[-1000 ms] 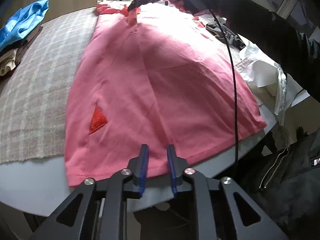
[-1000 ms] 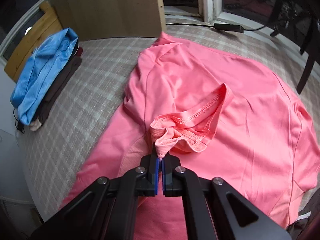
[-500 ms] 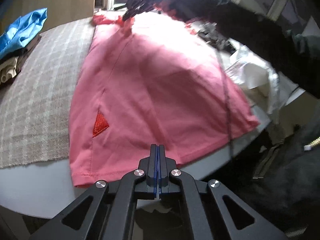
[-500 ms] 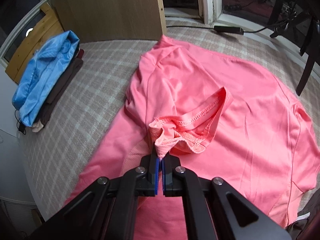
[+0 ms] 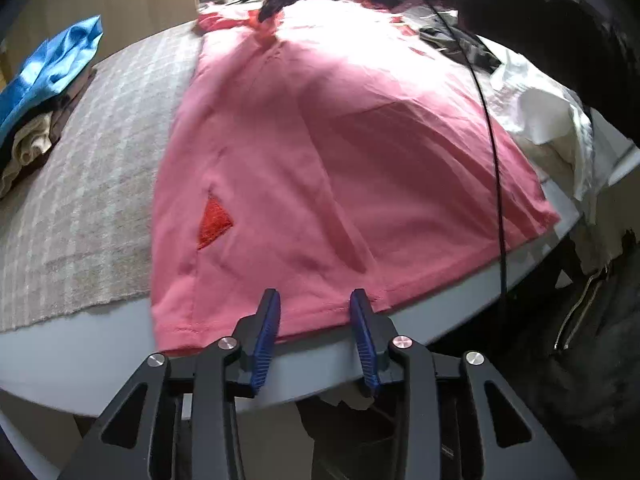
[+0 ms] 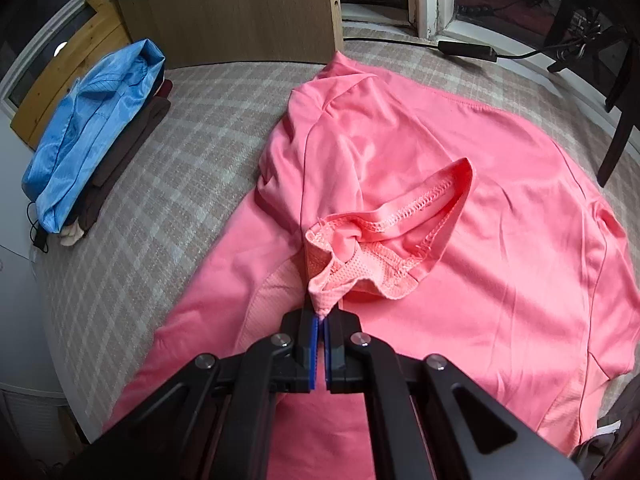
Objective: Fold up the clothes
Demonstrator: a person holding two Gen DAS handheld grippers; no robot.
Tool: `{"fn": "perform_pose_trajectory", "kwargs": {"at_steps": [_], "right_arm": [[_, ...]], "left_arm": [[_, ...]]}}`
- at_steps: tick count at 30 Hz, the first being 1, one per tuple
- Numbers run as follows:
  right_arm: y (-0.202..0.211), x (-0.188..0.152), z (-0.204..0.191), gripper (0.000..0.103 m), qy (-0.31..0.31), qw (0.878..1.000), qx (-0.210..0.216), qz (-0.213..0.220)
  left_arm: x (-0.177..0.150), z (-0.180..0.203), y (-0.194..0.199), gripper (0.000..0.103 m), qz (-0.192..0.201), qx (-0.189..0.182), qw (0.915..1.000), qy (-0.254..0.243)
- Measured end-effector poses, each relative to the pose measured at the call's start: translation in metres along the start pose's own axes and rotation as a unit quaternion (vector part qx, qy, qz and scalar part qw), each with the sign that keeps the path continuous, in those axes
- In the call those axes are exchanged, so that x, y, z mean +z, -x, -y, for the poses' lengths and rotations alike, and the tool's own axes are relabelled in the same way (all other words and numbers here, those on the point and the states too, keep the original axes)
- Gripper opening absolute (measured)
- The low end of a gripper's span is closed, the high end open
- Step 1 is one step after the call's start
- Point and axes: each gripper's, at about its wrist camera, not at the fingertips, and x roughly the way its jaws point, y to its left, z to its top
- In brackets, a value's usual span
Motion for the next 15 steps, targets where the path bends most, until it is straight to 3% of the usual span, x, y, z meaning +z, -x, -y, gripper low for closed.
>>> {"fn": "perform_pose_trajectory", "kwargs": {"at_steps": [1, 4, 10, 15], "right_arm": [[0.0, 0.0, 0.0, 0.002, -0.001, 1.0, -0.001, 0.0], [0.0, -0.001, 0.003, 0.002, -0.004, 1.0, -0.002, -0.001], [0.003, -0.003, 0.007, 0.002, -0.008, 1.0, -0.002, 0.002], [0.007, -0.002, 0.007, 0.002, -0.008, 1.0, -0.003, 0.008]], "left_arm": [[0.0, -0.001, 0.0, 0.005, 0.003, -0.013, 0.9999, 0.002], [0.0, -0.006, 0.001, 0.004, 0.007, -0.032, 0.9993, 0.018], [-0.001, -0.006, 0.012, 0.009, 0.007, -0.014, 0.9998, 0.016], [-0.005, 0.003, 0.01, 0.001, 0.011, -0.03, 0.9995, -0.005]]}}
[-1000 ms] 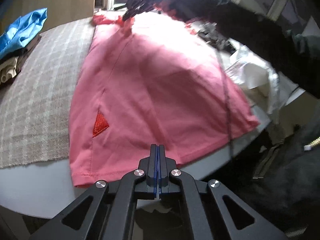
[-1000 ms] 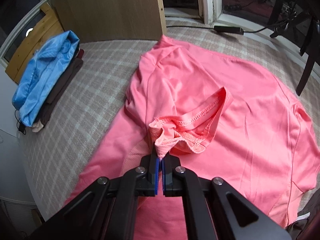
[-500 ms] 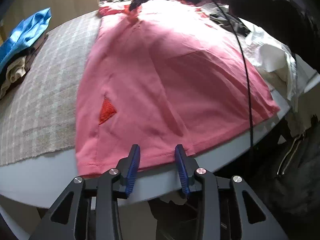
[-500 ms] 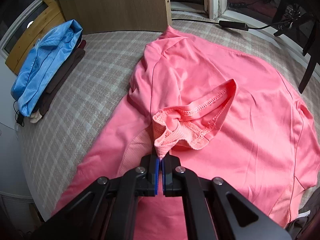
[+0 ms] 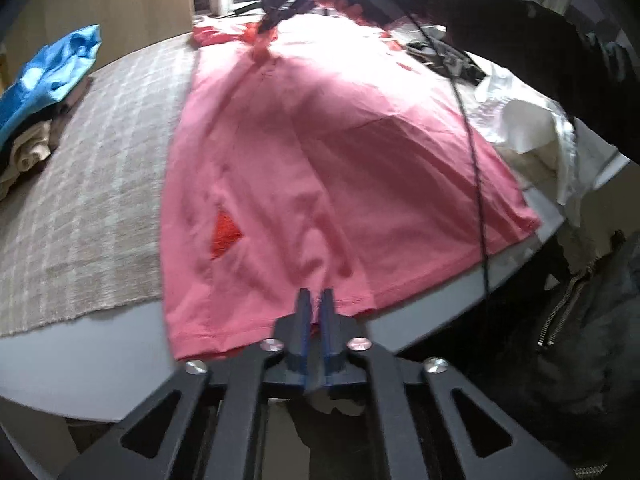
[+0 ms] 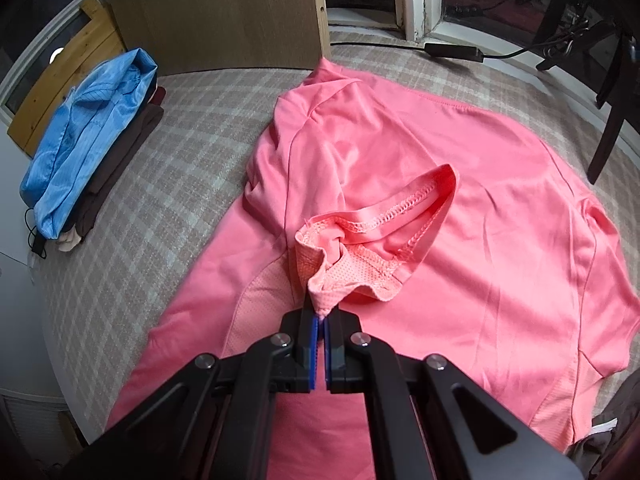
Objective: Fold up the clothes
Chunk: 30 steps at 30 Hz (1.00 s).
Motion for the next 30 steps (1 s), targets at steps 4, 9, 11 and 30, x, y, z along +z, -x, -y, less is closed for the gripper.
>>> {"fn": "perform_pose_trajectory", "kwargs": {"at_steps": [4, 9, 11, 30], "right_arm": [[0.001, 0.0, -0.004, 0.002, 0.005, 1.0, -0.001, -0.001], [-0.002, 0.0, -0.009, 0.002, 0.012, 1.0, -0.004, -0.006], [-0.003, 0.0, -0.009, 0.002, 0.012, 1.0, -0.004, -0.007], [-0.002, -0.006, 0.014, 0.005, -0.012, 1.0, 0.022, -0.006]], "left_arm": [[0.0, 0.004, 0.002, 0.003, 0.0, -0.004, 1.0, 0.007], [0.005, 0.011, 0.005, 0.027, 0.006, -0.006, 0.9999, 0.012], [0.003, 0.013, -0.004, 0.026, -0.009, -0.004, 0.9999, 0.004], [-0.003, 0.017, -0.006, 0.004, -0.023, -0.027, 0.9992, -0.019]]}}
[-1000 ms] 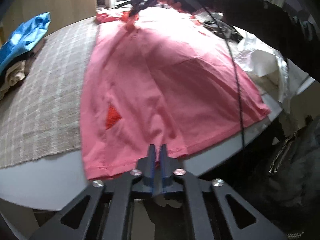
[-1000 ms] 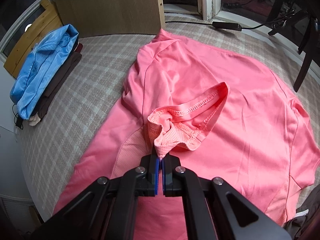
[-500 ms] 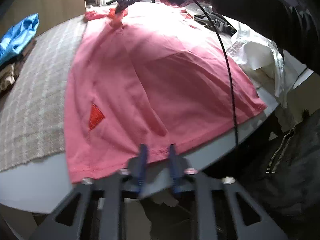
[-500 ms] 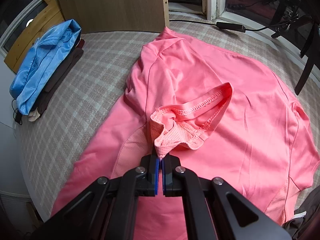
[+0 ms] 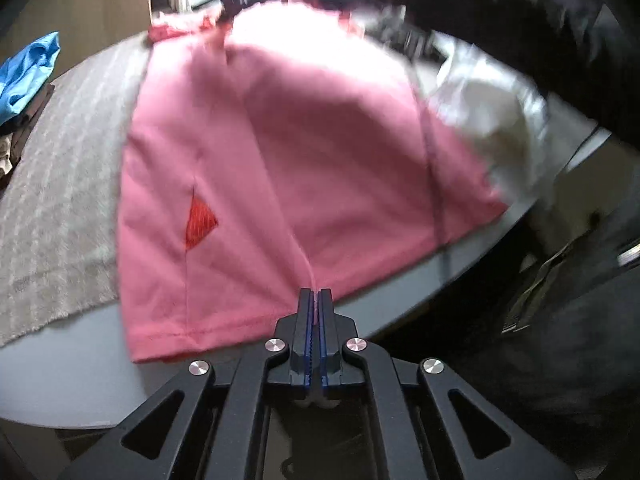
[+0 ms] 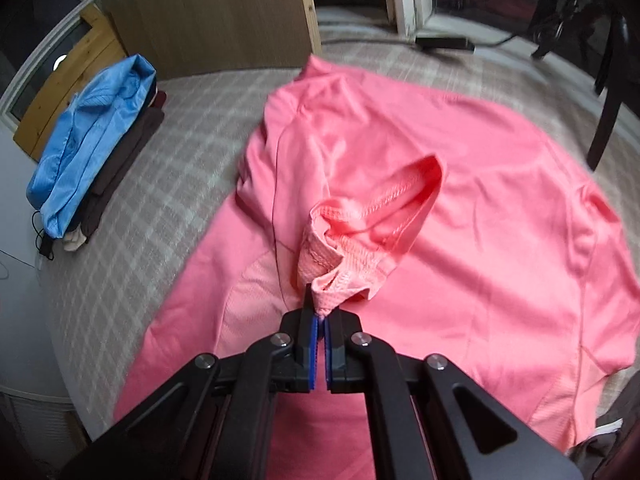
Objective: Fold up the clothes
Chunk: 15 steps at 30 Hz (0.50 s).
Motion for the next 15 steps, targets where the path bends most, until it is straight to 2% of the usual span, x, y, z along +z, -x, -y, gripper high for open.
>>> {"fn": "perform_pose_trajectory", "kwargs": {"at_steps": [2, 4, 7, 11, 13, 15], "right_arm": [[0.008, 0.001, -0.003, 0.005, 0.009, 1.0, 0.0, 0.009], [0.024, 0.001, -0.005, 0.012, 0.016, 0.999, -0.011, 0.025], [0.049, 0.006, -0.011, 0.013, 0.029, 0.997, -0.037, 0.062], [0.06, 0.029, -0.026, 0.013, 0.061, 0.991, -0.079, 0.085], [0.055, 0.043, -0.029, 0.017, 0.07, 0.992, -0.067, 0.085], [0.036, 0.065, -0.033, 0.027, 0.079, 0.994, -0.038, 0.065]], "left_arm": [[0.001, -0.009, 0.013, 0.01, 0.009, -0.005, 0.9998, 0.018], [0.001, -0.026, 0.031, 0.017, 0.026, 0.005, 0.9986, 0.045], [0.004, -0.054, 0.045, 0.018, 0.045, 0.039, 0.9952, 0.078], [0.025, -0.081, 0.028, 0.018, 0.034, 0.079, 0.9927, 0.085], [0.037, -0.087, 0.013, 0.018, 0.025, 0.083, 0.9931, 0.079], [0.046, -0.091, -0.001, 0.018, 0.012, 0.084, 0.9936, 0.075]]}}
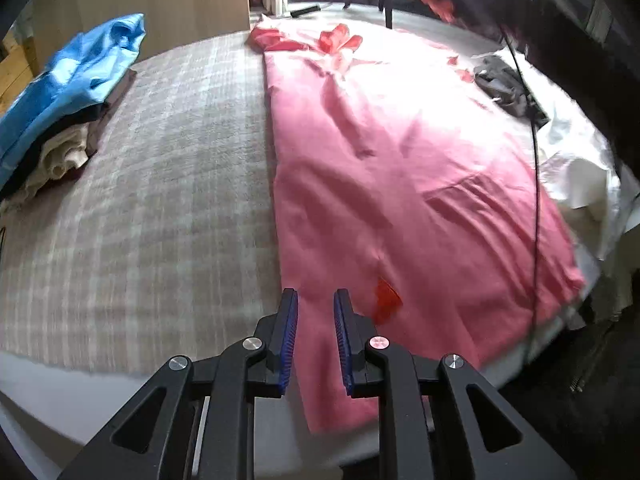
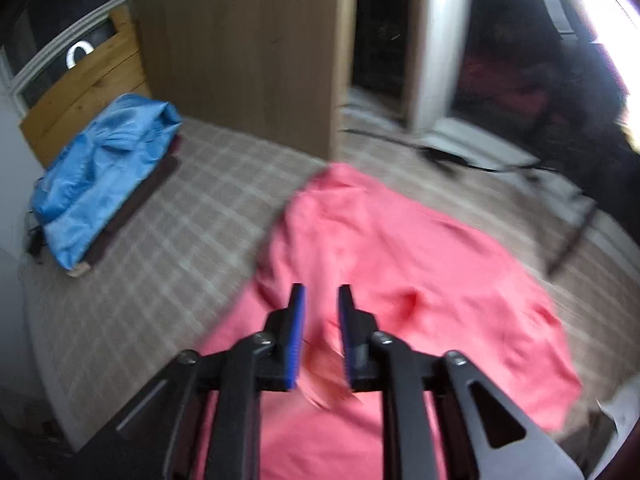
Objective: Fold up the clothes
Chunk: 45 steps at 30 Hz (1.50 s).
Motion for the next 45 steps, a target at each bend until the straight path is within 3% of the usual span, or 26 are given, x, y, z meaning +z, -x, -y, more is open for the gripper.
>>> {"fn": "perform_pose_trajectory", "kwargs": {"at_steps": [8, 16, 17, 18, 20, 22, 25, 27, 29, 30, 31, 34, 37, 39, 45], "right_arm": [[-0.077, 0.077, 0.03, 0.03, -0.04, 0.998, -0.045, -0.009], [-0.128, 0.097, 0.038, 0.029, -0.036, 0.997, -0.025, -0.063], [-0.131, 0.097, 0.037, 0.024, -0.03, 0.997, -0.019, -0.066], [-0.133, 0.097, 0.035, 0.003, -0.023, 0.997, -0.013, -0.068], [-0.128, 0.099, 0.034, 0.002, -0.01, 0.999, -0.022, -0.049], [-0.118, 0.104, 0.039, 0.002, -0.011, 0.998, -0.058, -0.007], [-0.125, 0.106, 0.051, 0.003, -0.033, 0.997, -0.066, -0.011], [-0.129, 0.104, 0.047, 0.004, -0.013, 0.997, -0.074, -0.013], [-0.128, 0.103, 0.044, 0.015, -0.007, 0.995, -0.094, -0.021], [-0.122, 0.102, 0.044, 0.027, -0.009, 0.995, -0.1, -0.021], [-0.111, 0.101, 0.045, 0.031, -0.013, 0.996, -0.093, -0.011], [-0.064, 0.091, 0.042, 0.032, -0.012, 0.997, -0.076, 0.025], [-0.028, 0.061, 0.04, 0.032, -0.019, 1.0, -0.008, 0.02], [-0.02, 0.034, 0.035, 0.032, -0.016, 0.999, 0.027, -0.005], [-0.038, -0.041, 0.022, 0.032, 0.029, 0.995, -0.007, -0.093]], "left_arm": [[0.011, 0.001, -0.018, 0.018, -0.021, -0.028, 0.999, -0.026], [0.016, -0.001, -0.021, 0.018, -0.033, -0.049, 0.9976, -0.036], [0.018, -0.002, -0.022, 0.018, -0.032, -0.052, 0.9975, -0.036], [0.019, -0.003, -0.023, 0.018, -0.032, -0.056, 0.9973, -0.036], [0.024, -0.003, -0.026, 0.018, -0.031, -0.061, 0.997, -0.035], [0.026, -0.003, -0.027, 0.018, -0.03, -0.064, 0.9969, -0.033], [0.026, 0.001, -0.026, 0.018, -0.029, -0.063, 0.9969, -0.035], [0.023, -0.011, -0.02, 0.018, -0.03, -0.065, 0.9965, -0.044], [0.022, -0.01, -0.019, 0.018, -0.029, -0.064, 0.9965, -0.045], [0.023, -0.009, -0.02, 0.018, -0.03, -0.063, 0.9965, -0.045], [0.023, -0.009, -0.02, 0.018, -0.03, -0.062, 0.9965, -0.046], [0.024, -0.009, -0.02, 0.018, -0.028, -0.062, 0.9966, -0.046], [0.021, -0.012, -0.018, 0.018, -0.024, -0.064, 0.9968, -0.042], [0.02, -0.01, -0.018, 0.018, -0.021, -0.063, 0.9968, -0.043], [0.017, -0.009, -0.013, 0.017, -0.017, -0.052, 0.9981, -0.028]]}}
